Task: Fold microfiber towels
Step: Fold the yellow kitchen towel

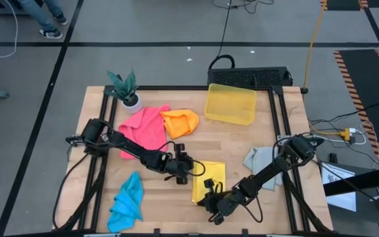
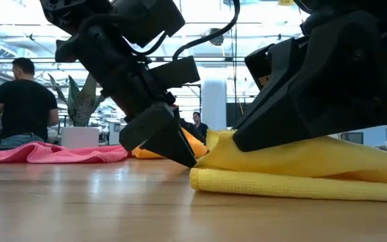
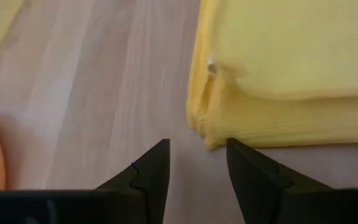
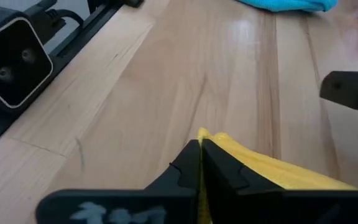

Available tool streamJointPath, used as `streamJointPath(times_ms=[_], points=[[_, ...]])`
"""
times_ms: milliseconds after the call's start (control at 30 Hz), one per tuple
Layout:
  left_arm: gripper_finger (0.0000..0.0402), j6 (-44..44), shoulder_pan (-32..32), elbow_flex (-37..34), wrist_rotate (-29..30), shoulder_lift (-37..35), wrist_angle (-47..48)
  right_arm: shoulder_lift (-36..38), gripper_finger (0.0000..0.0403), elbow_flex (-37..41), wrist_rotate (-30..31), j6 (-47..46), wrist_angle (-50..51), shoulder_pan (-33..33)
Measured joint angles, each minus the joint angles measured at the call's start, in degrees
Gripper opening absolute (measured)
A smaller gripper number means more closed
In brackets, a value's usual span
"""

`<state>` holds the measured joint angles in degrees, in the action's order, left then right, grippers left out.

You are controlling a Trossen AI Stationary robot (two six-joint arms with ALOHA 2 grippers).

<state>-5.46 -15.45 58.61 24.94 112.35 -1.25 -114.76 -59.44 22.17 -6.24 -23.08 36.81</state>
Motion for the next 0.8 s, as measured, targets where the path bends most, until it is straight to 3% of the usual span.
streamJointPath(times_ms=[67, 267, 367, 467, 667, 800], points=[[0.0159, 0.4, 0.1, 0.0, 0.6, 0.1, -0.2, 0.0, 0.0016, 0.6, -0.8, -0.7, -0.9, -0.3], [0.0159, 0.4, 0.1, 0.0, 0.8, 0.1, -0.3, 0.0, 0.0088, 0.9, -17.1, -2.6, -7.9, -3.1], [0.0159, 0.4, 0.1, 0.0, 0.8, 0.1, -0.4, 1.5, 0.0132, 0.9, -19.3, -2.0, -4.3, -4.5], [0.0159, -0.1, 0.1, -0.1, 0.8, 0.1, -0.5, 6.6, 0.0163, 0.9, -15.6, -3.9, 5.7, -6.1], [0.0159, -0.8, 0.1, -0.1, 0.8, 0.1, -0.9, 17.2, 0.0168, 0.9, 3.3, -12.7, 28.2, -8.2], [0.0159, -0.9, 0.1, -0.1, 0.8, 0.1, -2.3, 18.8, 0.0149, 4.2, 1.4, -12.5, 26.5, -12.8]])
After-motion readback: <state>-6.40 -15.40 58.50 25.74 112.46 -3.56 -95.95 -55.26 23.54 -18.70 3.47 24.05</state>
